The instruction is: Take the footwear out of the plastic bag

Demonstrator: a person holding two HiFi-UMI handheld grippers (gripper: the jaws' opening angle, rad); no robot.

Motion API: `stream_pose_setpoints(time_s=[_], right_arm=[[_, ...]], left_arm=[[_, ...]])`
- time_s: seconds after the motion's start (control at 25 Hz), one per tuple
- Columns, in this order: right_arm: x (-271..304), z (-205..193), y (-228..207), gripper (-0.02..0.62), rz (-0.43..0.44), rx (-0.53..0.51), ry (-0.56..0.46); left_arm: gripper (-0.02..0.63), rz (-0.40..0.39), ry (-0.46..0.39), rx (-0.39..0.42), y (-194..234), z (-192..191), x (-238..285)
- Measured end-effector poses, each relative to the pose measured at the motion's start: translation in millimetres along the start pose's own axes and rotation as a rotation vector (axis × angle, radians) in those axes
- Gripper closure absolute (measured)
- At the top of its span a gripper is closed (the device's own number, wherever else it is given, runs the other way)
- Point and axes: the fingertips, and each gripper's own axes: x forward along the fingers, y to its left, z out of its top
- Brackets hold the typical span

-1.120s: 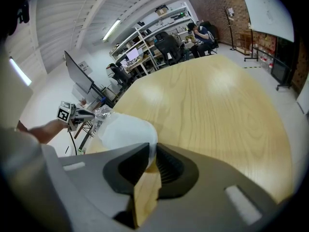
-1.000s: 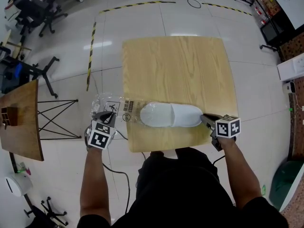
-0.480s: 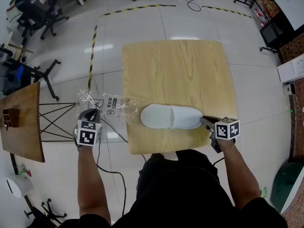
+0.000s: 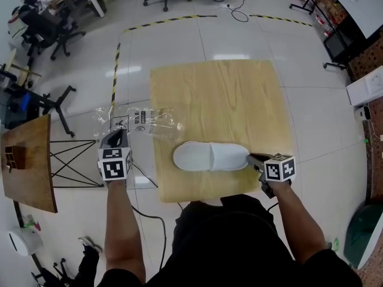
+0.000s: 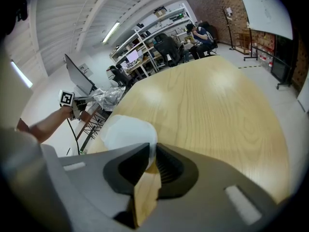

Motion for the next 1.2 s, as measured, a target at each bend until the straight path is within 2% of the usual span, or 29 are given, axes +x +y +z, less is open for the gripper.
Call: stream_pose_setpoints(time_s=[0.2, 0.44, 0.68, 0.88, 1.08, 1.2], right_arm=[[-2.4, 0.4, -2.1, 0.549, 0.008, -0.005, -0.002], [-4.9, 1.2, -6.6, 0.55, 0.007, 0.004, -0.014], [-8.1, 7.8, -7.1, 0.551, 0.013, 0.028, -0.05], [-8.4, 9.0, -8.9, 0.552, 0.001, 0.057, -0.075], [-7.1, 3.2, -13.2, 0.552, -0.02, 0.059, -0.071], [-6.1, 4.1, -14.8, 0.549, -0.046, 0.048, -0.073]], left_arm=[[0.594, -0.099, -0.057, -0.019, -45.9, 50.9, 26.4], [0.594, -0.263, -0.049, -0.057, -136.8, 86.7, 67.6], [0.594, -0.359, 0.045, -0.132, -208.8, 85.3, 101.5], [0.592, -0.407, 0.11, -0.196, -241.8, 77.2, 119.0], [0.558, -0.446, 0.164, -0.201, -257.1, 65.3, 125.8], [0.52, -0.504, 0.138, -0.18, -262.4, 66.5, 119.2]])
